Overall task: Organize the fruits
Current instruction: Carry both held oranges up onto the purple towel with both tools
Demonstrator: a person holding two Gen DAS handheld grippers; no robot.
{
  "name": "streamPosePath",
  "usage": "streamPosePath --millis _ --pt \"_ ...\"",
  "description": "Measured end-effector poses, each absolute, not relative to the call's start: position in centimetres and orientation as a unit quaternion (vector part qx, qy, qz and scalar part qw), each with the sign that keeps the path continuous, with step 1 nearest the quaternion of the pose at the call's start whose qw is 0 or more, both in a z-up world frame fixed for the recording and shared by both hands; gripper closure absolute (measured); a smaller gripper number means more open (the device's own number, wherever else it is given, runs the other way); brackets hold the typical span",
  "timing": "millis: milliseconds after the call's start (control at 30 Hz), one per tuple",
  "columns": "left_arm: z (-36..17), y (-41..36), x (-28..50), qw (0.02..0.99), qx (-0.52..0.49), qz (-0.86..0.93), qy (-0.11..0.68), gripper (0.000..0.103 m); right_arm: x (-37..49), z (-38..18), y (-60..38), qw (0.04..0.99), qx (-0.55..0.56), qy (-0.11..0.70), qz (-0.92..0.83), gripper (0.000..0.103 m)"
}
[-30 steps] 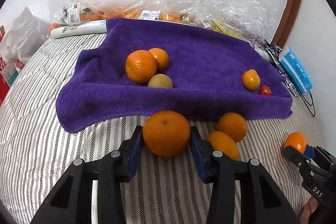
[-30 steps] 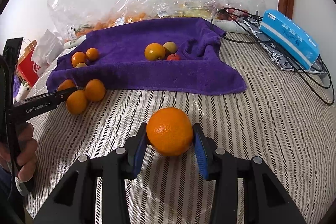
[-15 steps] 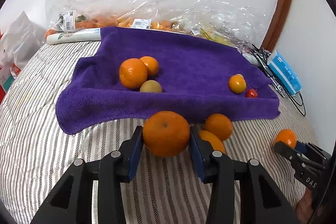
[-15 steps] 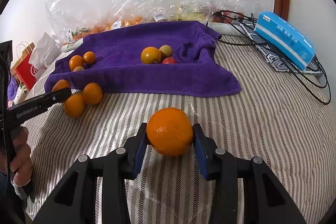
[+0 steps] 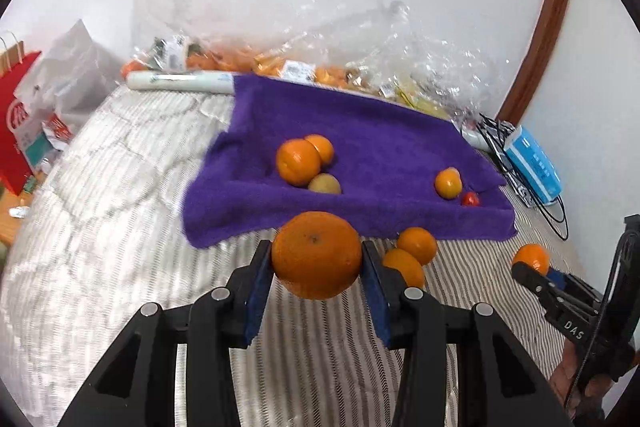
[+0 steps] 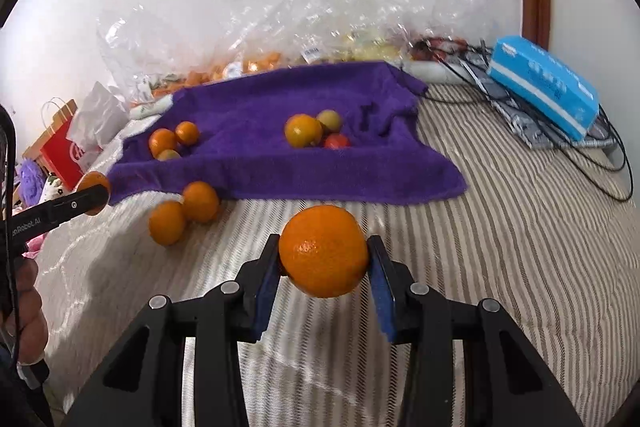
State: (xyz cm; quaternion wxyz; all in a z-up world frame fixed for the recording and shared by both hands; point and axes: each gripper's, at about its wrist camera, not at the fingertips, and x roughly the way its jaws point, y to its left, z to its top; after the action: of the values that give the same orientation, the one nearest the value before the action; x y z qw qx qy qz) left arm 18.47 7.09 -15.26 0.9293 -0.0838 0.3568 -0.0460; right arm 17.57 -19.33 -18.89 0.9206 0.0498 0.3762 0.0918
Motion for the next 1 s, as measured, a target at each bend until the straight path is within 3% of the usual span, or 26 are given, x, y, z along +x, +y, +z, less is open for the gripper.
streamPosePath --millis 567,1000 --pt "-9.0 7.3 18.2 0.944 -0.065 -0.024 0.324 0.062 18.8 -8.8 -17.7 0.953 0.037 0.283 0.102 0.061" --pt "-9.7 6.7 21.8 0.943 -0.071 -0.03 0.325 0.062 22.8 -9.7 -18.8 0.95 0.072 0.287 0.101 0.061"
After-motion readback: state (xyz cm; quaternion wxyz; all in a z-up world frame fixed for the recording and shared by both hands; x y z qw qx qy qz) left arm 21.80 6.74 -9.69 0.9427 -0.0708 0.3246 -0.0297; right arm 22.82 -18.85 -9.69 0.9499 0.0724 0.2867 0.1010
